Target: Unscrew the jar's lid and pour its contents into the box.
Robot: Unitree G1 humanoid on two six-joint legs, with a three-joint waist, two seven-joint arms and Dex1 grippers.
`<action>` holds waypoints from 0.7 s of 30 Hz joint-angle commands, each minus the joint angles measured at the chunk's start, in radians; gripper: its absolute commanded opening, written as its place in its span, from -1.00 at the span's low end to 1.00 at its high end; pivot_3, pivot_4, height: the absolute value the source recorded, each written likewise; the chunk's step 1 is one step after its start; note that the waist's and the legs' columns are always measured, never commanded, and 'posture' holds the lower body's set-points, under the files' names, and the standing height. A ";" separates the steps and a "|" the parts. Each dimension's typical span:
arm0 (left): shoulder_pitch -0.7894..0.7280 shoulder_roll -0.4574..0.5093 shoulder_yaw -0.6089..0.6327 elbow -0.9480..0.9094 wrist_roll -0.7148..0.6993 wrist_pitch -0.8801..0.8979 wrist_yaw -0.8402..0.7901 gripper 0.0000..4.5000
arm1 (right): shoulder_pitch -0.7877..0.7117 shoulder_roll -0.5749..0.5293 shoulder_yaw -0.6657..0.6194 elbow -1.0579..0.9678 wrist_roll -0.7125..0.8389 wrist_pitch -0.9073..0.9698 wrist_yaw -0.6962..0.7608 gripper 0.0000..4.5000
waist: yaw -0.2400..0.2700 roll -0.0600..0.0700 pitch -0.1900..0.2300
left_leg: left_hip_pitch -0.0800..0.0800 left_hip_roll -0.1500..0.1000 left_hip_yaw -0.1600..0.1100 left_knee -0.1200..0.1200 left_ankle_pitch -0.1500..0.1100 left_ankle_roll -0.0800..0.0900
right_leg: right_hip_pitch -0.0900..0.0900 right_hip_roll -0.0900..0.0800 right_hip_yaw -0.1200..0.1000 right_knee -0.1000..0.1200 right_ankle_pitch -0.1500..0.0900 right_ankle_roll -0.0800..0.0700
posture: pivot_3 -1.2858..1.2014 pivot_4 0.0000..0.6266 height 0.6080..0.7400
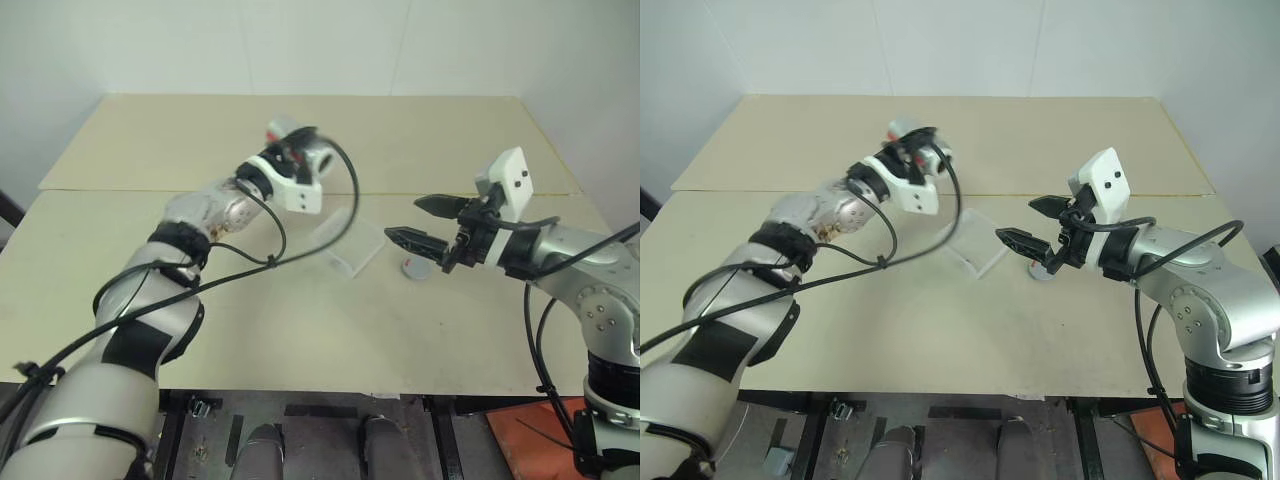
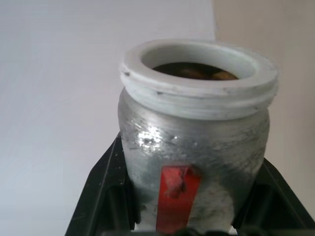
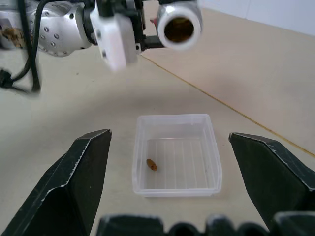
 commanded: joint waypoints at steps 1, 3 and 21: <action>0.063 -0.055 0.296 -0.147 -0.444 0.274 -0.326 -0.15 | -0.015 -0.011 -0.012 -0.004 0.001 -0.035 0.013 0.98 | -0.002 0.000 0.000 | -0.001 0.000 -0.001 0.000 0.000 0.000 | 0.000 0.000 -0.001 0.000 0.000 0.000 | 0.03 -0.52 1.00; 0.124 -0.064 0.388 -0.268 -0.586 0.439 -0.439 -0.15 | -0.014 -0.010 -0.011 -0.004 0.000 -0.037 0.016 0.98 | -0.011 0.000 0.000 | -0.001 0.000 -0.001 0.001 0.000 0.000 | 0.000 0.000 -0.001 0.000 0.000 0.000 | 0.03 -0.52 1.00; 0.520 -0.083 0.517 -0.714 -0.790 0.714 -0.549 -0.15 | -0.013 -0.012 -0.018 -0.002 0.013 -0.018 0.015 0.98 | -0.037 0.000 0.000 | 0.004 0.000 -0.001 0.001 0.000 0.001 | 0.003 0.000 0.000 0.000 0.001 0.000 | 0.03 -0.52 1.00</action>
